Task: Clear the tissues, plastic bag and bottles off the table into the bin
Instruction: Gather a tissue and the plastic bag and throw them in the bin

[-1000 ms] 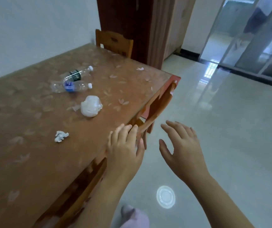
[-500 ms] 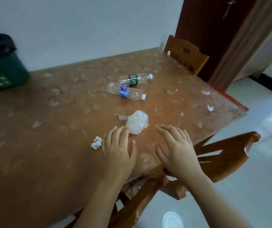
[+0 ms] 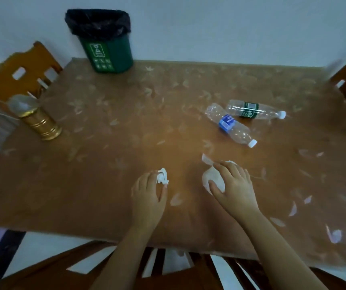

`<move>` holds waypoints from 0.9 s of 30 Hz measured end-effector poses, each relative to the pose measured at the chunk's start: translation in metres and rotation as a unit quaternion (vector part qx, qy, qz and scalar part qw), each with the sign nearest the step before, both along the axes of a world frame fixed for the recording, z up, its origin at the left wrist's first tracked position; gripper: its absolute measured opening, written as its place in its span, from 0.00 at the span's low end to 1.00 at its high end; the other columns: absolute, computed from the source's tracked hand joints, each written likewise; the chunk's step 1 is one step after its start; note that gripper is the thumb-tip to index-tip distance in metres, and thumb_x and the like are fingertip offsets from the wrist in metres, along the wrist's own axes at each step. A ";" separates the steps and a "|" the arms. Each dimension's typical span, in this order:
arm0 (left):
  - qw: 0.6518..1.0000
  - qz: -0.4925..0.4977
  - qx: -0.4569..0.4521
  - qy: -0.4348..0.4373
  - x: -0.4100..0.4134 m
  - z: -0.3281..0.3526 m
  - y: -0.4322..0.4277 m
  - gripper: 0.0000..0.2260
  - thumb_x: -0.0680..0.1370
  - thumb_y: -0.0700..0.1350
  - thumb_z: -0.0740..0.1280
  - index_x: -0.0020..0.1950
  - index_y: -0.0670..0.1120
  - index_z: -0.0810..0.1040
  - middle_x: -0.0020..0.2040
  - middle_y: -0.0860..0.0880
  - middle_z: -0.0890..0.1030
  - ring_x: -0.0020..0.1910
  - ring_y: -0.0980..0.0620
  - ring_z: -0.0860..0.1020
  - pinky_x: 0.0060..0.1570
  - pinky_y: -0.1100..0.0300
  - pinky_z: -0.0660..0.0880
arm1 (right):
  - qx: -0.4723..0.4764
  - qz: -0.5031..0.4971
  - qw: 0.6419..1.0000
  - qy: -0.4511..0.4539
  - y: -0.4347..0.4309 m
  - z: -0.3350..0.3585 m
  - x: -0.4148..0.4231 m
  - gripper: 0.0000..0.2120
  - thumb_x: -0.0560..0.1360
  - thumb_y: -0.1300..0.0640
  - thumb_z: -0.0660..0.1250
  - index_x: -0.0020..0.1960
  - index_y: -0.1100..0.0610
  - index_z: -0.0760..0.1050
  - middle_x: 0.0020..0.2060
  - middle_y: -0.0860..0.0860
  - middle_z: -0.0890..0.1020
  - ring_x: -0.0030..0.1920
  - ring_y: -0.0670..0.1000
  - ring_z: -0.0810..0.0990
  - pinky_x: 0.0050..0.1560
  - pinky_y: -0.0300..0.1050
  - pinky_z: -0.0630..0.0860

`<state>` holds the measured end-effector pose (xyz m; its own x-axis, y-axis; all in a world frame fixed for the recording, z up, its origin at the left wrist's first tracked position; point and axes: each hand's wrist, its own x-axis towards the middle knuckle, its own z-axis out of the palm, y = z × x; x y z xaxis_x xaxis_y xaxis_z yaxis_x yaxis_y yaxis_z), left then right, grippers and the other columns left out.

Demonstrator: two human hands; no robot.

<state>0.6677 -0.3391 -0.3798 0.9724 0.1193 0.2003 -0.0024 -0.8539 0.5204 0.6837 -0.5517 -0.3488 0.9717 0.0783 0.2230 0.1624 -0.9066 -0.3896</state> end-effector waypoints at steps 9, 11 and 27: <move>0.997 0.006 0.024 0.067 0.033 -0.053 -0.007 0.21 0.73 0.52 0.59 0.60 0.41 0.75 0.57 0.43 0.79 0.56 0.42 0.76 0.56 0.48 0.72 | -0.033 0.000 0.997 0.065 -0.009 -0.052 0.036 0.25 0.66 0.50 0.73 0.60 0.56 0.74 0.56 0.56 0.78 0.61 0.60 0.72 0.60 0.66 0.63; 0.997 0.004 0.023 0.079 0.040 -0.062 -0.010 0.21 0.72 0.50 0.63 0.61 0.40 0.74 0.57 0.43 0.79 0.56 0.42 0.76 0.56 0.47 0.72 | -0.031 -0.003 0.997 0.070 -0.010 -0.060 0.038 0.25 0.65 0.50 0.73 0.60 0.56 0.74 0.56 0.57 0.78 0.61 0.60 0.72 0.59 0.67 0.63; 0.996 0.022 -0.047 0.070 0.051 -0.086 -0.014 0.09 0.72 0.36 0.69 0.51 0.44 0.80 0.50 0.47 0.80 0.49 0.46 0.75 0.48 0.52 0.75 | 0.007 -0.002 0.997 0.074 -0.007 -0.088 0.034 0.18 0.62 0.59 0.76 0.50 0.59 0.78 0.47 0.60 0.79 0.42 0.62 0.78 0.37 0.58 0.78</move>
